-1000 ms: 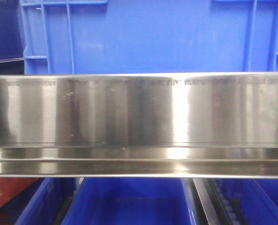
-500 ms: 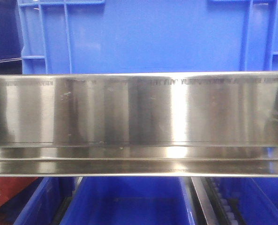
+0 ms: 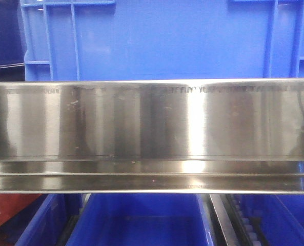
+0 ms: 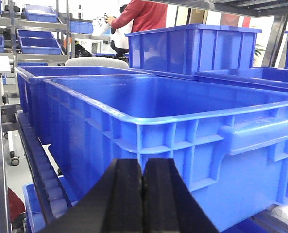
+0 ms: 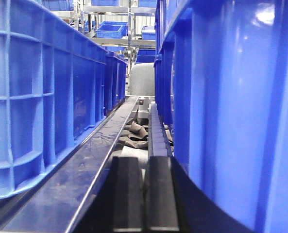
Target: Place cylindrical capacitor in blue bin on shelf
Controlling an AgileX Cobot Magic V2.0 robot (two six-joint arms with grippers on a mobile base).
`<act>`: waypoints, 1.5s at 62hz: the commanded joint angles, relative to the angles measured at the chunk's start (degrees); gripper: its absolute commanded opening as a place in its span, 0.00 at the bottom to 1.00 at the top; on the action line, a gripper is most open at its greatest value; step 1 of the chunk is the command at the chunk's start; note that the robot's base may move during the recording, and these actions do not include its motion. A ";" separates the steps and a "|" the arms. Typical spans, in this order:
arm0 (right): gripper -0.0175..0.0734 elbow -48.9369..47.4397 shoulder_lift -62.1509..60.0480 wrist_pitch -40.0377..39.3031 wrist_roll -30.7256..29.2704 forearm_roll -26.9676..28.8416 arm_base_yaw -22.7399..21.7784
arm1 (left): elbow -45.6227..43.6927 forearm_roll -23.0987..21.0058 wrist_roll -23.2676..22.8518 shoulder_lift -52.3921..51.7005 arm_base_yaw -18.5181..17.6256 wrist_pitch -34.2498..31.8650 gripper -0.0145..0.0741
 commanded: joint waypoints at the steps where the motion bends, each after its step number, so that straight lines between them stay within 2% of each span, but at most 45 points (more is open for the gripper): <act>1: 0.01 0.14 -0.21 -1.37 -0.12 0.23 -0.33 | -0.01 -0.37 0.06 -0.34 -0.32 -1.06 0.04; 34: 0.01 0.14 -0.21 -1.37 -0.12 0.23 -0.33 | -0.01 -0.13 0.06 -0.34 -0.32 -1.05 0.04; 41: 0.01 0.14 -0.21 -1.37 -0.12 0.23 -0.33 | 0.25 -0.13 0.06 -1.20 1.62 -0.69 0.04; 50: 0.01 0.14 -0.21 -1.37 -0.12 0.23 -0.33 | 2.82 3.24 -0.40 -3.25 8.35 1.34 0.04; 54: 0.01 0.14 -0.21 -1.37 -0.12 0.23 -0.33 | 5.31 6.30 -4.28 -5.53 11.83 1.47 0.04; 58: 0.01 0.14 -0.21 -1.37 -0.12 0.23 -0.33 | 7.80 11.18 -8.76 -8.45 15.49 1.62 0.04; 62: 0.01 0.14 -0.21 -1.37 -0.12 0.23 -0.33 | 10.16 13.81 -10.19 -11.49 18.17 1.60 0.04; 81: 0.01 0.14 -0.21 -1.37 -0.12 0.23 -0.33 | 21.97 12.62 -10.19 -27.49 29.65 2.41 0.04; 88: 0.01 0.14 -0.21 -1.37 -0.12 0.23 -0.33 | 24.51 12.52 -10.19 -28.04 32.18 1.57 0.04; 93: 0.01 0.14 -0.21 -1.37 -0.12 0.23 -0.33 | 25.59 12.52 -10.19 -28.04 32.32 0.49 0.04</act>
